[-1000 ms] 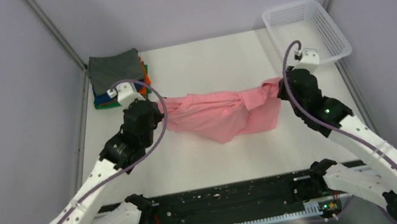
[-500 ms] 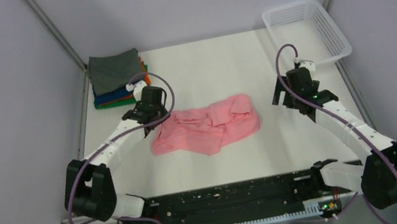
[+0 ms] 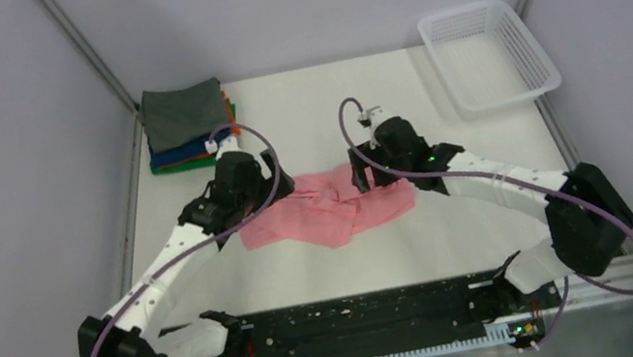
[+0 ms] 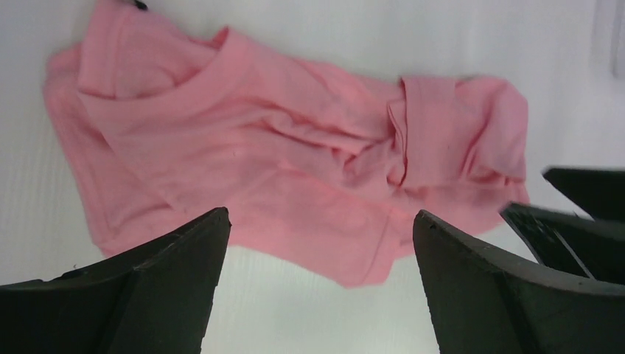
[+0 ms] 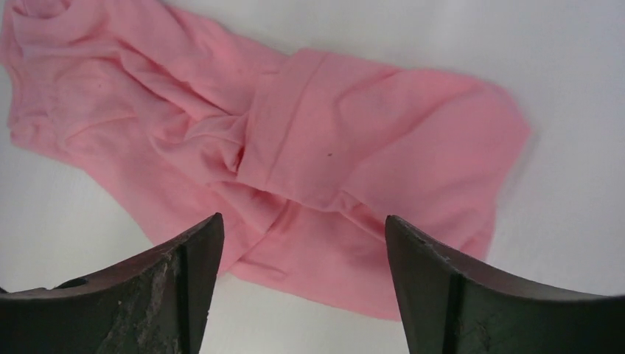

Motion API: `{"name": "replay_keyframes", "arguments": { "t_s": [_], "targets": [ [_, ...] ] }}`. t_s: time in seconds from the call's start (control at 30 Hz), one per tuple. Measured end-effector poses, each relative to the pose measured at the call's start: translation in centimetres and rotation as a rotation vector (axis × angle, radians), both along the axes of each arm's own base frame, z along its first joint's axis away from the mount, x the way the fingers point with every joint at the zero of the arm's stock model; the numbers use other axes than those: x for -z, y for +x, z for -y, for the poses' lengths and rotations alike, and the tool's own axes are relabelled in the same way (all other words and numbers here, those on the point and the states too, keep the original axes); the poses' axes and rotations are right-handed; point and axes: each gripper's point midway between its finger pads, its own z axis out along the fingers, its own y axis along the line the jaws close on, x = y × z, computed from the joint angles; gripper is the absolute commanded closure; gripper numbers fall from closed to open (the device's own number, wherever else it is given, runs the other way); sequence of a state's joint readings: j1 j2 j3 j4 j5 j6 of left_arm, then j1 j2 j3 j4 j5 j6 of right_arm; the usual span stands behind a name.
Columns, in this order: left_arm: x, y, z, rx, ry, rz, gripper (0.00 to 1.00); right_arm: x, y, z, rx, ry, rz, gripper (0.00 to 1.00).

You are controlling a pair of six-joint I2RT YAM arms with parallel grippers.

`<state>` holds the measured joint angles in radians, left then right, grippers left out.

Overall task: Fold and stack the t-shirts
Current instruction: Flatten out the tshirt

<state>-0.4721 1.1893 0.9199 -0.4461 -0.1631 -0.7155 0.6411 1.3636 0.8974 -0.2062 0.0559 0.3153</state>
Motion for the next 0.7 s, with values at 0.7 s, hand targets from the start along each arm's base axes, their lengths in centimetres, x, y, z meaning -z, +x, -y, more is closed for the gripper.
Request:
{"name": "replay_keyframes", "arguments": {
  "t_s": [0.7],
  "targets": [
    [7.9, -10.3, 0.7, 0.082, -0.112, -0.210, 0.01, 9.3, 1.8, -7.0, -0.056, -0.136, -0.170, 0.62]
  ]
}}
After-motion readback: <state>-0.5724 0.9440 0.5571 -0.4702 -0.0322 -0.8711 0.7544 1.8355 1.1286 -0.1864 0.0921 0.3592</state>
